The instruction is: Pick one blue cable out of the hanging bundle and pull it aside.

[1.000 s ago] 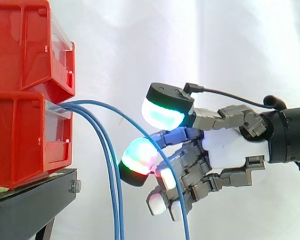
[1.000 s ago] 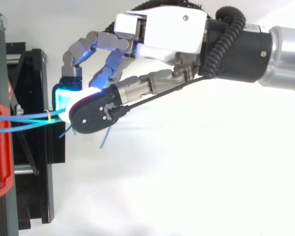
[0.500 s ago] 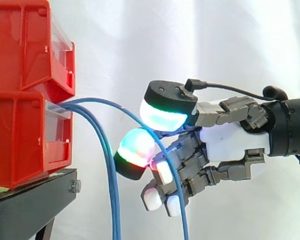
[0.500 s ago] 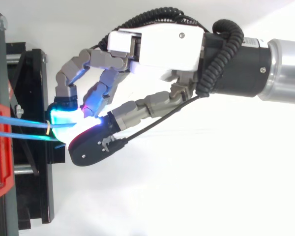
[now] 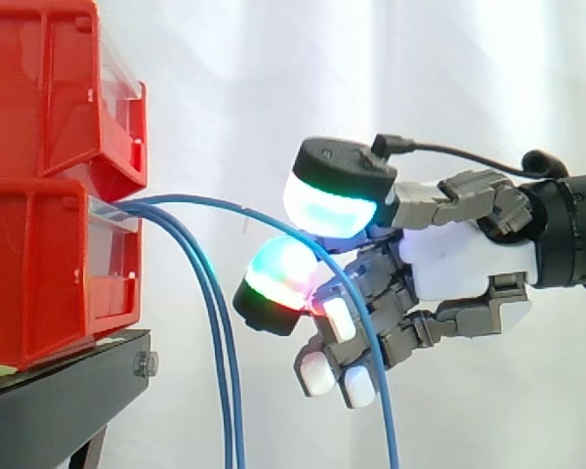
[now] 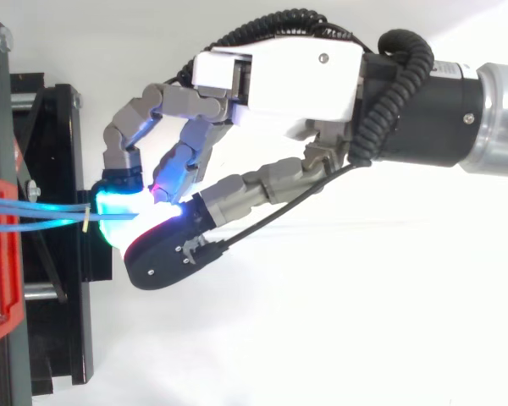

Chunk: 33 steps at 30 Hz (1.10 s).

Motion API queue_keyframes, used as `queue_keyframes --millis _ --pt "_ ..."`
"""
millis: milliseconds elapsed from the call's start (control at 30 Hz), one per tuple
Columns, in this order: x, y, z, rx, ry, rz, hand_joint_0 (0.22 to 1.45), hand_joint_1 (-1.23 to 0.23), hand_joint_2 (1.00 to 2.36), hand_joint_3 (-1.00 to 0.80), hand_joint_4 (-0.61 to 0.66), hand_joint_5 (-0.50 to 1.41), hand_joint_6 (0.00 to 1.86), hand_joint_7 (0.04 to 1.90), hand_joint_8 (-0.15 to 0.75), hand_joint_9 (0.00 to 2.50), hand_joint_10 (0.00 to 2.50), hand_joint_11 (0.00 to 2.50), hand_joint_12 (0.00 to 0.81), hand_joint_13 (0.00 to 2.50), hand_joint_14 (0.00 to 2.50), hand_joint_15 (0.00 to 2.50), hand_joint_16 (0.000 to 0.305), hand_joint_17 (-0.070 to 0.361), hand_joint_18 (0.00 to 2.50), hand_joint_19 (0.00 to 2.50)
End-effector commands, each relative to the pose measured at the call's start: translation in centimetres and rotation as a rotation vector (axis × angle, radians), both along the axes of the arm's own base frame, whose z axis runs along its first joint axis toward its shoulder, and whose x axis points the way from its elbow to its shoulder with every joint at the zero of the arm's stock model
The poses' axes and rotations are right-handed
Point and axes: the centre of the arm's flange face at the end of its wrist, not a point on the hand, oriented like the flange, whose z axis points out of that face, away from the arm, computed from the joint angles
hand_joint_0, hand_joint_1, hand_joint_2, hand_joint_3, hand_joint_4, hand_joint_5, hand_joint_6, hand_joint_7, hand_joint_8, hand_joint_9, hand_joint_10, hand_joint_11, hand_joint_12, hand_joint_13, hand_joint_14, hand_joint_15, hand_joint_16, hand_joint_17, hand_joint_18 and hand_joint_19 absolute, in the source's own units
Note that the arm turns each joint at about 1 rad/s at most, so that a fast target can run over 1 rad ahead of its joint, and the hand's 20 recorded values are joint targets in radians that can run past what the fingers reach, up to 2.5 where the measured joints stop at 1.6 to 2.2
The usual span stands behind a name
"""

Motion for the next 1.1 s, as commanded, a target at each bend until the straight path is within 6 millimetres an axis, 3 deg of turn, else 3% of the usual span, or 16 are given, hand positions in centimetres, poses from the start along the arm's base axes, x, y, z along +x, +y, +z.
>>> queue_keyframes --millis 0,100,333,533,1067 --pt "-0.35 -0.05 0.41 -0.001 0.015 0.000 0.47 -0.52 1.00 -0.50 0.06 -0.10 0.91 0.87 0.249 1.14 0.02 0.64 0.282 0.89 0.02 0.51 0.050 0.112 0.84 0.62" --pt "-0.69 -0.06 0.28 -0.004 0.043 0.001 0.50 -0.48 1.00 -0.50 0.05 -0.09 0.90 0.91 0.239 1.14 0.02 0.64 0.274 0.88 0.02 0.51 0.047 0.106 0.81 0.62" --pt "-0.93 -0.20 0.63 -0.004 0.050 0.000 0.56 -0.64 1.02 -0.28 0.05 -0.09 0.90 1.00 0.224 1.15 0.02 0.66 0.257 0.88 0.02 0.53 0.043 0.097 0.79 0.64" --pt "-0.92 -0.20 0.64 -0.004 0.049 0.000 0.58 -0.74 1.01 -0.14 0.00 -0.07 0.92 0.96 0.242 1.17 0.02 0.63 0.282 0.93 0.02 0.50 0.050 0.113 0.88 0.58" --pt "-0.95 -0.45 0.69 0.005 0.050 -0.006 0.62 -0.83 1.01 -0.03 -0.03 -0.06 0.93 1.00 0.252 1.17 0.02 0.63 0.288 0.95 0.02 0.50 0.053 0.118 0.92 0.55"
